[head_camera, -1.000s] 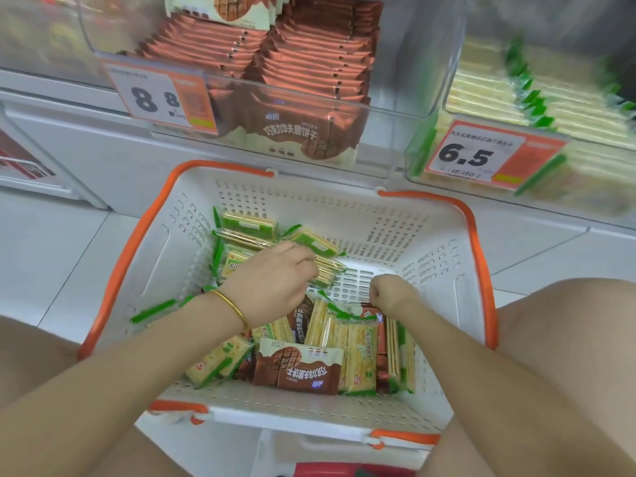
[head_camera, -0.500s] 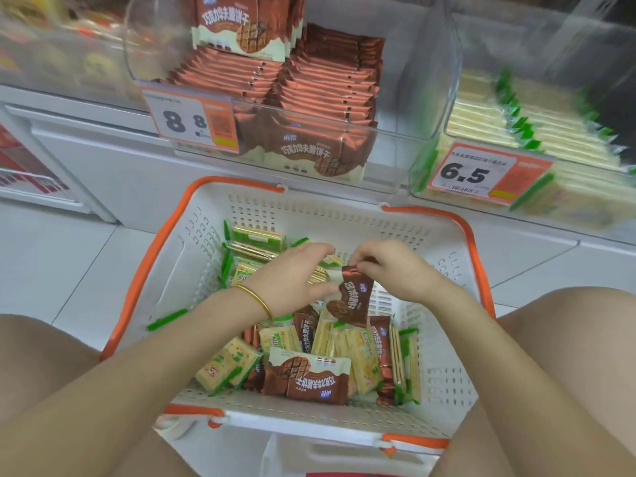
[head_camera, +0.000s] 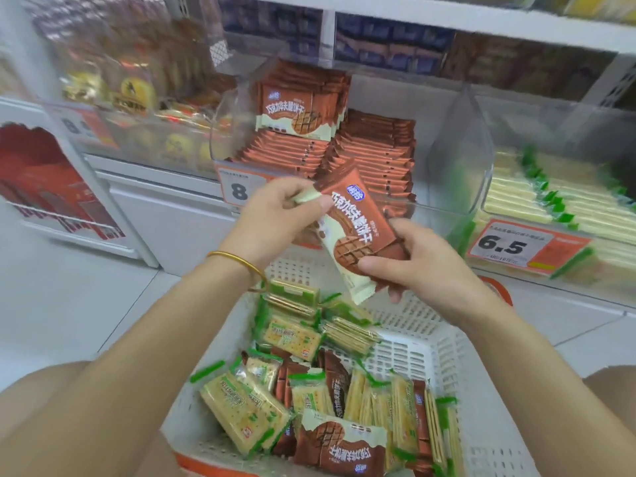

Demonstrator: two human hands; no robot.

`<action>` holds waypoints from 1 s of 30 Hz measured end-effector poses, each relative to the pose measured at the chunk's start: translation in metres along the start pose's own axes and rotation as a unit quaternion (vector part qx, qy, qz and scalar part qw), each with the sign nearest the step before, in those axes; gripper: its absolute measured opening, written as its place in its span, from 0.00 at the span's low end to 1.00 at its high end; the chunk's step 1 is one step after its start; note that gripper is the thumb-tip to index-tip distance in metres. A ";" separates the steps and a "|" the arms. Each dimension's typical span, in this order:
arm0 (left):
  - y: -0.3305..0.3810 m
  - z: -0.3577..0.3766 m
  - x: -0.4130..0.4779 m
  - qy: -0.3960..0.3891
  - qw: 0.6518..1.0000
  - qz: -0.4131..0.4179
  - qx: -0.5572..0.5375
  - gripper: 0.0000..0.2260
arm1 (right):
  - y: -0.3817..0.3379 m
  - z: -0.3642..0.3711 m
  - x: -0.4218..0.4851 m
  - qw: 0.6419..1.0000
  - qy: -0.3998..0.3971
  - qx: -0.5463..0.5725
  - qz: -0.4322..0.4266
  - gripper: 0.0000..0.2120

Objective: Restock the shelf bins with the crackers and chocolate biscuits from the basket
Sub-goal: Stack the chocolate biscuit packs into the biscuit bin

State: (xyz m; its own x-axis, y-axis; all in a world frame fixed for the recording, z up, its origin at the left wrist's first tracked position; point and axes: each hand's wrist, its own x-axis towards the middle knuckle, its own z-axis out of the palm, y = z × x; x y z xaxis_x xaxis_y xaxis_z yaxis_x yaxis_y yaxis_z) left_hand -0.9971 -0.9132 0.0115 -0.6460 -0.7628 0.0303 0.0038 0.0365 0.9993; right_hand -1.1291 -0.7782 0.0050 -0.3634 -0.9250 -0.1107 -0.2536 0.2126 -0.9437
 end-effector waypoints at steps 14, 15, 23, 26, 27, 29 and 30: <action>-0.029 -0.056 0.051 0.080 0.801 0.197 0.560 0.24 | -0.081 -0.012 0.222 0.883 0.047 -0.445 -0.141 0.17; -0.030 -0.056 0.052 0.081 0.801 0.197 0.560 0.24 | -0.080 -0.010 0.229 0.879 0.047 -0.453 -0.139 0.18; -0.034 -0.054 0.054 0.090 0.795 0.204 0.564 0.24 | -0.066 0.004 0.238 0.834 0.180 -0.500 -0.151 0.25; -0.034 -0.054 0.054 0.091 0.794 0.209 0.564 0.24 | -0.060 0.006 0.240 0.822 0.217 -0.507 -0.143 0.24; -0.034 -0.054 0.054 0.092 0.794 0.212 0.562 0.24 | -0.058 0.007 0.241 0.820 0.221 -0.510 -0.139 0.24; -0.035 -0.054 0.053 0.094 0.797 0.210 0.558 0.24 | -0.057 0.009 0.240 0.824 0.223 -0.503 -0.137 0.25; -0.034 -0.055 0.052 0.096 0.800 0.211 0.554 0.24 | -0.058 0.010 0.236 0.826 0.226 -0.498 -0.138 0.25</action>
State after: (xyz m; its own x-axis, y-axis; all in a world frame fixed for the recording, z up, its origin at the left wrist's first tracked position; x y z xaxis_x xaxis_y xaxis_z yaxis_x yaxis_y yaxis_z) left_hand -0.9890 -0.9897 -0.0201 -0.6360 -0.6133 0.4684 -0.5570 0.7849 0.2714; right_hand -1.1913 -1.0125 0.0308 -0.4097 -0.8169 0.4060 -0.9120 0.3755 -0.1648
